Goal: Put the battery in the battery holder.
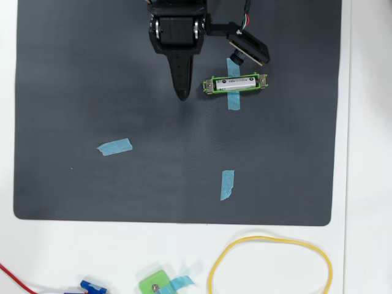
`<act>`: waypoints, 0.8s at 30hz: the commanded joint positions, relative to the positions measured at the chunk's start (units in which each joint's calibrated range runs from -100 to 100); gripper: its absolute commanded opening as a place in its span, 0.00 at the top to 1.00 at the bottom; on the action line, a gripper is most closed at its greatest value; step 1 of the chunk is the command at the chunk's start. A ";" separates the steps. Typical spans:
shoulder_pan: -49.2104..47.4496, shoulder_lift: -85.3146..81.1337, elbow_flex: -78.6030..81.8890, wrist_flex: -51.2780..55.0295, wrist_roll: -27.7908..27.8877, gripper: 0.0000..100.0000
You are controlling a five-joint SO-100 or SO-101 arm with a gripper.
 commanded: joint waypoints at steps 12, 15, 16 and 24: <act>1.04 -1.10 0.27 13.70 -0.45 1.00; 1.04 -1.10 0.27 13.79 -0.50 1.00; 1.04 -1.10 0.27 13.79 -0.50 1.00; 1.04 -1.10 0.27 13.79 -0.50 1.00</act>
